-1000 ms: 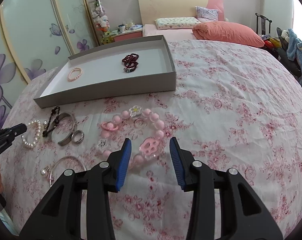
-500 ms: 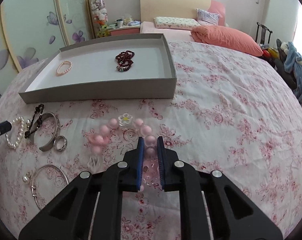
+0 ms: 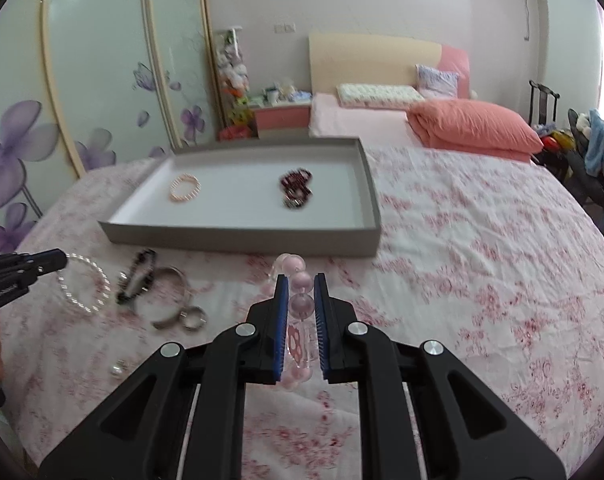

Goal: Organize jewelry
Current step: 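Lift both held bracelets and carry them over the gray tray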

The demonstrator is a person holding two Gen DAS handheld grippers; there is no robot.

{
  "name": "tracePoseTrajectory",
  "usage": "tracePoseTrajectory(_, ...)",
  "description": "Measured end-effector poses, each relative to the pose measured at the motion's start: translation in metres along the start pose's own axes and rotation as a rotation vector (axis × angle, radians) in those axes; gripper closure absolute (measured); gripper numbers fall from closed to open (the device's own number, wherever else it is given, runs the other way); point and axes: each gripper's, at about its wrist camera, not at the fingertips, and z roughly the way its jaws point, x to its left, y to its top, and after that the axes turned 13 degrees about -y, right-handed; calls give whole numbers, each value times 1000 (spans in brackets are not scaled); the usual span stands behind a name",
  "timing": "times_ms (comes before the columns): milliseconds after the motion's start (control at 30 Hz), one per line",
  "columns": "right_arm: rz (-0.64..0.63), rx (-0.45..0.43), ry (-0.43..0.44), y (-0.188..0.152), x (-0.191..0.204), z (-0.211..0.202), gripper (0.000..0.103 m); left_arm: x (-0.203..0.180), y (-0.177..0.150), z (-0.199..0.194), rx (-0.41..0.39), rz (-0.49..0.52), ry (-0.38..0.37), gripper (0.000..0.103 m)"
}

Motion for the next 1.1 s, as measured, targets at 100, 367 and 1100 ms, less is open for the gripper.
tracePoseTrajectory(100,8,-41,32,2,3,-12,89,-4,3,-9,-39,2,-31,93)
tracePoseTrajectory(367,19,-83,50,1,8,-23,89,-16,9,-28,-115,9,-78,93)
tracePoseTrajectory(1100,54,-217,48,14,7,-58,89,-41,17,-68,-256,46,-68,93)
